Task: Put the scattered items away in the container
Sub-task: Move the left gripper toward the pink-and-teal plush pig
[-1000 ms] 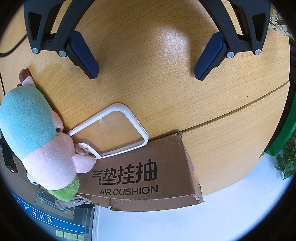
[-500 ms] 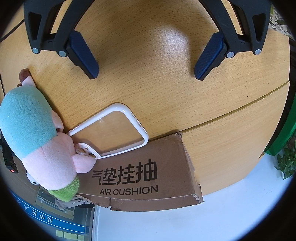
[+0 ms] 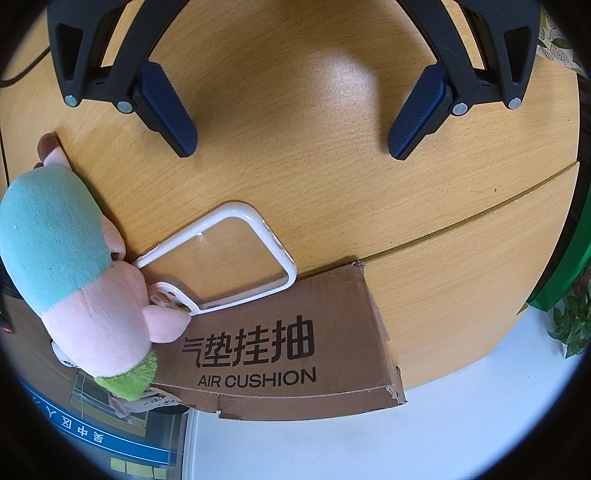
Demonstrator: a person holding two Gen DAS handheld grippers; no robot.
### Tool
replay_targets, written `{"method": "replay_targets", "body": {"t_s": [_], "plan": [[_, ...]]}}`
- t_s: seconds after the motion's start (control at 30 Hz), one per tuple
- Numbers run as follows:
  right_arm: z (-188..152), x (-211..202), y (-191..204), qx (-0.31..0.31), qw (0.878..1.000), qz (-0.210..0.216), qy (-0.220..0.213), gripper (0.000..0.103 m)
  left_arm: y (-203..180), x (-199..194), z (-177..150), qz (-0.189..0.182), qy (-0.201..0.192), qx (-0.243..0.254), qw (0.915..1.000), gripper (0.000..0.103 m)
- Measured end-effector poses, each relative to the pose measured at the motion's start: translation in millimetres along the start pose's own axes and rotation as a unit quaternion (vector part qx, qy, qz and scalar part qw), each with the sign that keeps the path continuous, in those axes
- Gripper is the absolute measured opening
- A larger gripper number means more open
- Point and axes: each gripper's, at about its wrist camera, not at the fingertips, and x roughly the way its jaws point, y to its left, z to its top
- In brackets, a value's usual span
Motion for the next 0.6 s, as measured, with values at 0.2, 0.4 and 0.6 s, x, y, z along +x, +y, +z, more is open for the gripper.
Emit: {"method": "replay_targets", "body": {"t_s": [0.2,0.4,0.6], "plan": [[-36.8,-83.5,34.0,0.080,0.992,-0.029,-0.089,0.103,-11.5,-32.3,5.3,0.012,-0.028,-0.047,0.9984,0.102],[-41.8,-116.4,71.4,0.113,0.989,0.008,-0.100,0.103,-54.0,-74.9,31.9,-0.033,-0.103,-0.050,0.9929,0.102],[-39.9,-126.4,95.5,0.128,0.986,0.013,-0.105,0.103,-99.7,-68.1,64.4,-0.090,-0.102,-0.033,0.9902,0.102]]}}
